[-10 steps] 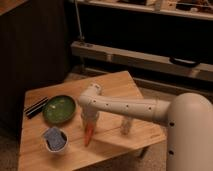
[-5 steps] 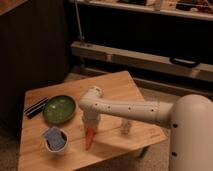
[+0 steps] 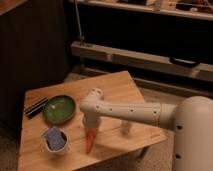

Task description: Drag the pepper across the table

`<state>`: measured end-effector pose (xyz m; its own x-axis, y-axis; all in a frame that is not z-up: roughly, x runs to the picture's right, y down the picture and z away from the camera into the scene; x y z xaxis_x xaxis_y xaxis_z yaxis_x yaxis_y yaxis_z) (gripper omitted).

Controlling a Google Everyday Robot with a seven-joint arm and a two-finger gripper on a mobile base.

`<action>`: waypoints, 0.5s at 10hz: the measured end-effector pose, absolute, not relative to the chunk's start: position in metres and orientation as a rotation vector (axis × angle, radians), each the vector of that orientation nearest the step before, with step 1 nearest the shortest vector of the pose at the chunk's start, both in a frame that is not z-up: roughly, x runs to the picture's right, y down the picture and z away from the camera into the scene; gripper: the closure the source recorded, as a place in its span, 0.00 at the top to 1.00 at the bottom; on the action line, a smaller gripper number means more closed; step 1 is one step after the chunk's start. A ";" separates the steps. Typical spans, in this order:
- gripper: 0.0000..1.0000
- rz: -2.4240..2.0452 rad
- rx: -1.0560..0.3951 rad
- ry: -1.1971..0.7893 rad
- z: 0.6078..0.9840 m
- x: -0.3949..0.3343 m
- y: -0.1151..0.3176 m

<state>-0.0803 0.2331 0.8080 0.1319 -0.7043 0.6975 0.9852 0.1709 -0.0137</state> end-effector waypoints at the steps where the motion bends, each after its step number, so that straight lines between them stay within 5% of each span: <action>1: 0.26 -1.320 -0.549 -0.633 0.807 -0.080 0.235; 5: 0.26 -1.325 -0.551 -0.642 0.800 -0.077 0.243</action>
